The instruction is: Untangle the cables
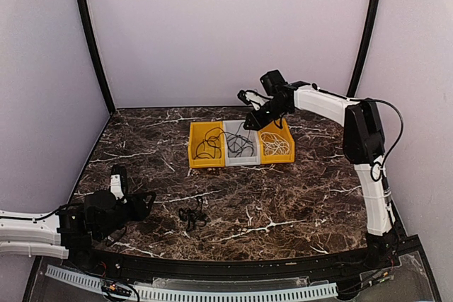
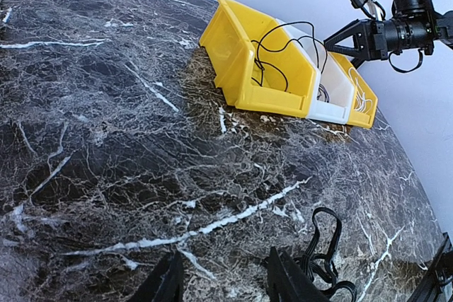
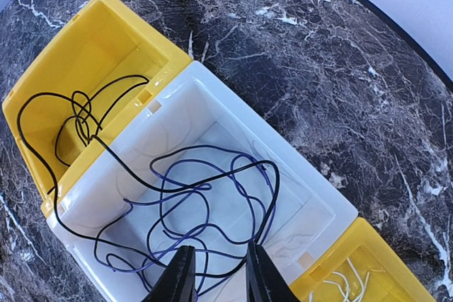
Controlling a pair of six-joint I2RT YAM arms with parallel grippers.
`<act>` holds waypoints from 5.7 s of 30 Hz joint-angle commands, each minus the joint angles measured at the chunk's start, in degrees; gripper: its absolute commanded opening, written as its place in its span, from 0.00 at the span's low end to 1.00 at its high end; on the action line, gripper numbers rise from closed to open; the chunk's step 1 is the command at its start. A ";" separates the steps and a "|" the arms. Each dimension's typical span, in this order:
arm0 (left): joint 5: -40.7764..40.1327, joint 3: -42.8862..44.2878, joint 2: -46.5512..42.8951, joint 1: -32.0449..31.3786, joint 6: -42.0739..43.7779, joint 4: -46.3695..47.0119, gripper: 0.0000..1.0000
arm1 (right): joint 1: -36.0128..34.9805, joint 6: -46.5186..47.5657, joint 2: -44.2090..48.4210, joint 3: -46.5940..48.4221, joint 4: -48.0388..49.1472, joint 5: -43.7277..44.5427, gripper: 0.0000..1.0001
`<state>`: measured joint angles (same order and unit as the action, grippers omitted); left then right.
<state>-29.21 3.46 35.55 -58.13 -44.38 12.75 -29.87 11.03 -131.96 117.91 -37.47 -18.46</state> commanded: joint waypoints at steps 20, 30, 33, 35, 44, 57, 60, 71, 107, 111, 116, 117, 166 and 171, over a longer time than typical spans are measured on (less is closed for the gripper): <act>-0.45 -0.81 0.35 -0.21 -0.27 0.17 0.42 | -4.91 -1.14 2.97 5.58 0.65 -9.76 0.00; -0.41 -0.79 0.36 -0.22 -0.23 0.00 0.42 | -5.69 -1.82 3.18 5.13 0.75 7.57 0.38; -0.66 -0.83 0.48 -0.18 0.16 0.27 0.42 | -3.63 -3.86 3.19 2.59 0.88 7.84 0.48; -0.74 -0.75 0.65 -0.20 0.27 0.52 0.43 | -2.85 -3.91 3.39 0.77 1.25 7.72 0.51; -0.50 -0.61 1.15 -0.25 0.09 0.55 0.43 | -1.22 -4.87 0.29 1.48 0.67 7.28 0.48; -0.74 -0.74 1.47 -0.17 0.10 0.86 0.43 | -0.87 -5.04 -3.17 3.88 -0.12 4.33 0.30; -0.67 -0.73 1.54 -0.23 0.05 0.87 0.43 | -0.85 -5.43 -3.15 4.27 -0.43 2.87 0.04; -0.79 -1.53 2.61 -0.18 -0.67 2.05 0.43 | -6.56 -6.91 3.88 4.54 1.45 -5.02 0.00; -1.09 -1.22 -0.13 -0.21 -1.61 -2.32 0.43 | -9.34 -6.82 -9.15 4.39 18.27 -6.65 0.00; -1.36 -1.22 -1.02 -0.24 -1.39 -2.80 0.43 | -10.29 -4.63 -8.15 1.70 16.11 -4.68 0.00; -1.15 -1.12 -0.81 -0.26 -0.79 -2.22 0.43 | -10.82 -3.07 -5.97 1.40 12.16 -2.40 0.11; -0.91 -1.05 -0.60 -0.24 -0.71 -1.99 0.44 | -10.83 -2.95 -4.50 0.41 12.34 -1.64 0.15; 17.40 9.51 33.34 0.56 0.93 10.36 0.03 | -23.08 -3.02 3.42 -20.58 8.13 -23.04 0.51; 17.76 9.56 34.28 0.56 1.13 11.22 0.01 | -23.39 -4.86 0.83 -17.45 7.55 -27.76 0.61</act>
<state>-10.83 13.67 69.71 -57.91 -43.55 22.41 -52.99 7.38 -128.90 96.77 -30.24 -41.15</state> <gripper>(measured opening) 0.037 0.594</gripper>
